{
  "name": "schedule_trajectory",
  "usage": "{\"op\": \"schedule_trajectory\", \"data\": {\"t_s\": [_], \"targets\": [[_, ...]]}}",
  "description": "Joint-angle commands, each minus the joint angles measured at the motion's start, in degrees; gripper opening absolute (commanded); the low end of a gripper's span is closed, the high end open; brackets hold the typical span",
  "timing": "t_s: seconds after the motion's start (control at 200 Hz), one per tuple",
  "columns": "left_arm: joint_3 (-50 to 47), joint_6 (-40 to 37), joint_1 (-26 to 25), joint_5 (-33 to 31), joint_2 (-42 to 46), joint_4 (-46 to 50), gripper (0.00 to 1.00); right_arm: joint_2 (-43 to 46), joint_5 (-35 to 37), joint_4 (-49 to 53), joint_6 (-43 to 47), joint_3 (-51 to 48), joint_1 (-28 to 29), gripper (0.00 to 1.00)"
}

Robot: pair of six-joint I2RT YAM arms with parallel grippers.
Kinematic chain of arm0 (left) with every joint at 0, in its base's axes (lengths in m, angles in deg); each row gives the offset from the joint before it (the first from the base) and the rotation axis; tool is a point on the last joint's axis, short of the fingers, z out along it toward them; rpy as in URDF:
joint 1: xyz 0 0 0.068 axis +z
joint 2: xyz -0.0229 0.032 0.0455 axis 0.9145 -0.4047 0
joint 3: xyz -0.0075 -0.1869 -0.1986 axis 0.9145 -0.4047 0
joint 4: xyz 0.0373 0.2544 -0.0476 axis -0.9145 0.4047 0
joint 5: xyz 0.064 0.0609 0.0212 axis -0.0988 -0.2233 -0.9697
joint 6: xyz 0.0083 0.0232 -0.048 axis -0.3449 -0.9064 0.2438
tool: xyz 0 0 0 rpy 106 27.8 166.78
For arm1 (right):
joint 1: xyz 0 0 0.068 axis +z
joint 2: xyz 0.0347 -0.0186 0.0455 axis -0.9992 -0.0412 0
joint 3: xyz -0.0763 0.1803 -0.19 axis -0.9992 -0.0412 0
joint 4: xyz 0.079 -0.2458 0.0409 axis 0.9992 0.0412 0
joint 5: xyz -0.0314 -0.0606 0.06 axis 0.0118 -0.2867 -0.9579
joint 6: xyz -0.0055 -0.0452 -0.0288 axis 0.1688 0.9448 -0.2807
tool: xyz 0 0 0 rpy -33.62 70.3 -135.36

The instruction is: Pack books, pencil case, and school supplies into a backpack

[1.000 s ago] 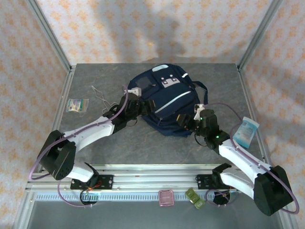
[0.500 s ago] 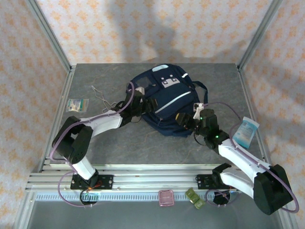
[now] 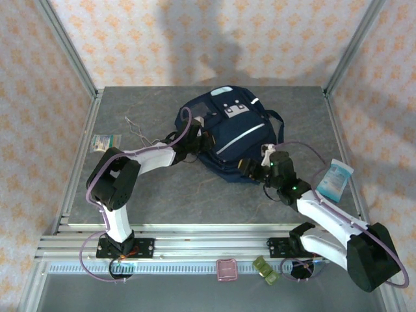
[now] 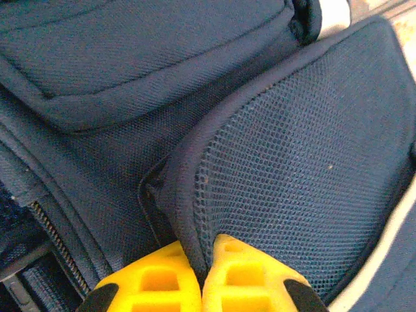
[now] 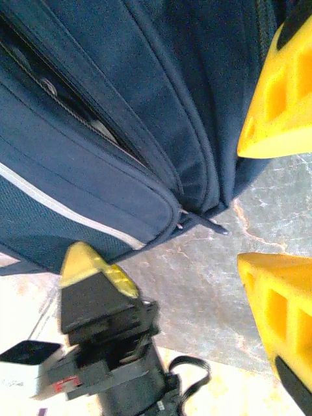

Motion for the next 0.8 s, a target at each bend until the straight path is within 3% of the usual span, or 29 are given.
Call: {"op": "schedule_trajectory", "data": {"t_s": [0.0,0.31,0.506,0.751,0.796], "targets": [[1.61,0.06,-0.21,3.7,2.26,-1.15,0.0,-1.12,2.62,2.96,2.71,3.33,2.75,0.42],[-0.48,5.96,-0.9,6.03,9.33,-4.43,0.0,-8.65,9.23,5.02,-0.53,10.25,9.69,0.42],[-1.07,6.95,-1.88,6.33,9.58,-5.94,0.0,-14.66,12.3,6.91,-1.88,14.32,10.66,0.41],[-1.52,8.02,-2.06,6.43,9.12,-7.89,0.0,-21.07,16.3,10.67,-1.99,18.07,12.76,0.33],[-1.46,8.1,-2.08,6.47,9.14,-8.03,0.0,-21.48,16.98,10.65,-2.34,17.86,12.86,0.26]]}}
